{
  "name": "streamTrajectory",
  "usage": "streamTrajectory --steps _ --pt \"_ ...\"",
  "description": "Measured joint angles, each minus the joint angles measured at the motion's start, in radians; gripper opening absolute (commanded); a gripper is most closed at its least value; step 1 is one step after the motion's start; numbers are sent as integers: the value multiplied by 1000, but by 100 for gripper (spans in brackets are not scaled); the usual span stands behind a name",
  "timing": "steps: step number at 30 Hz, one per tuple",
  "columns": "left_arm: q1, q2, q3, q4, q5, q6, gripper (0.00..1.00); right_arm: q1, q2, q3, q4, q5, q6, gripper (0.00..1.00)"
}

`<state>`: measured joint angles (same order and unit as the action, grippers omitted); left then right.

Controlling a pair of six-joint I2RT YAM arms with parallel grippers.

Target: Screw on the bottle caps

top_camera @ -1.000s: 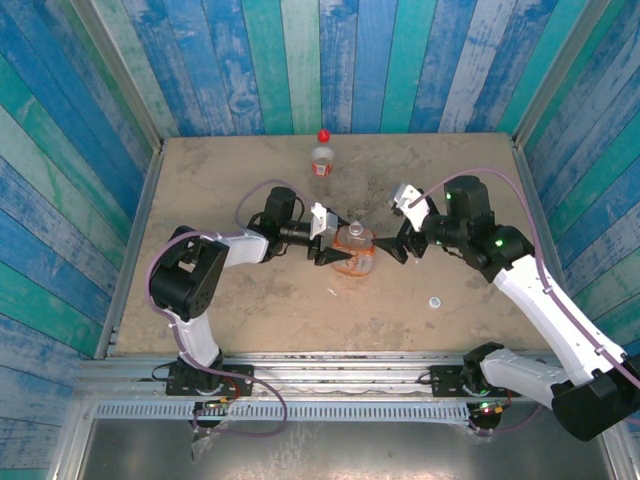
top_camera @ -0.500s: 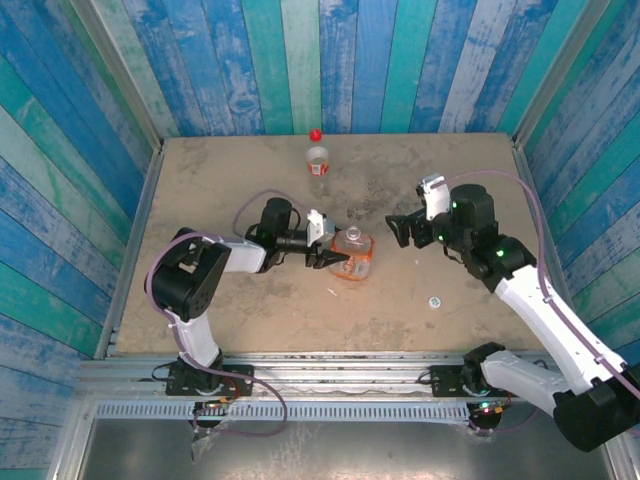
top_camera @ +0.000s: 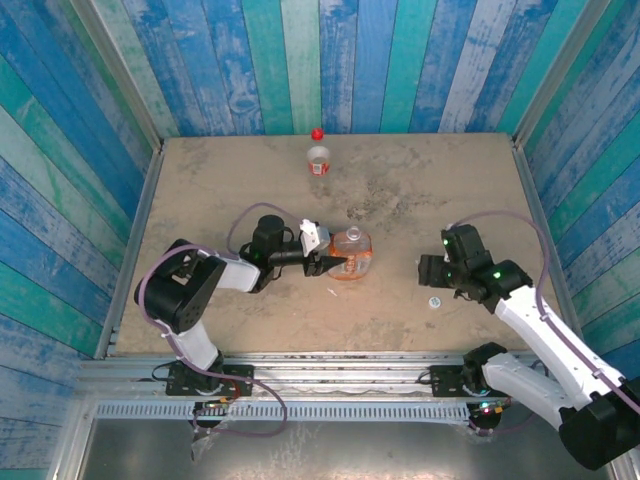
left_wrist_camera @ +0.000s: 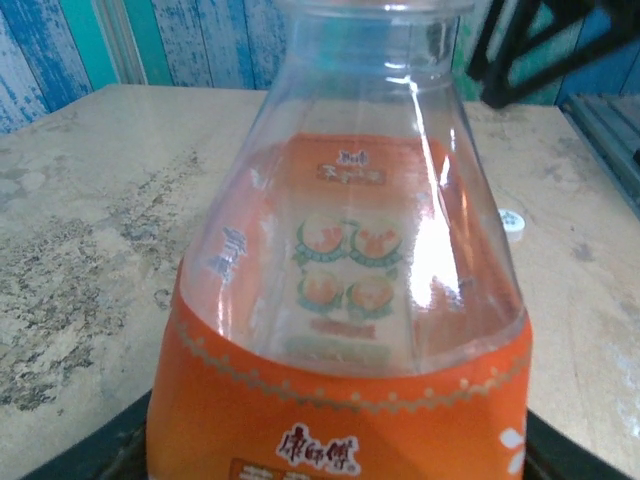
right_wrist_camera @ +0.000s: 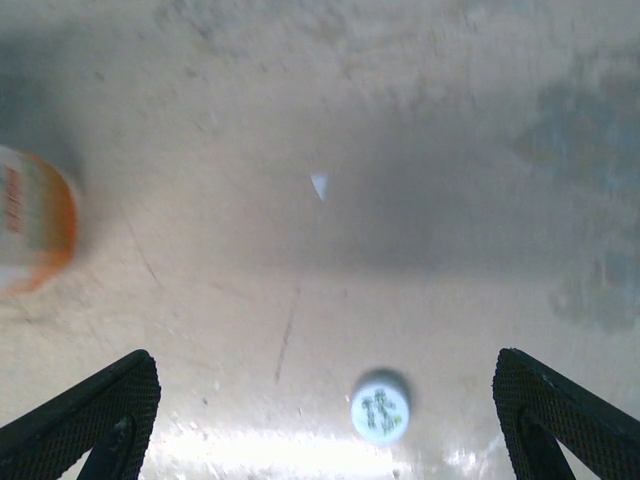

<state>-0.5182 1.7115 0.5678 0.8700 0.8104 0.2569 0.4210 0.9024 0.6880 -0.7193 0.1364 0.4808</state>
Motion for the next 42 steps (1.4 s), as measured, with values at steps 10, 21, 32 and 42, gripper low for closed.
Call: streamTrajectory --steps 10,21,32,42 --pt "-7 0 -9 42 -28 -12 58 0 14 -53 -43 14 101 78" --pt "-7 0 -76 111 -42 -57 58 0 163 -89 -8 -7 129 61" --pt "-7 -3 -96 141 -47 -76 58 0 249 -144 68 -19 145 49" --pt "-7 -3 -93 138 -47 -79 57 0 286 -157 116 -29 148 40"
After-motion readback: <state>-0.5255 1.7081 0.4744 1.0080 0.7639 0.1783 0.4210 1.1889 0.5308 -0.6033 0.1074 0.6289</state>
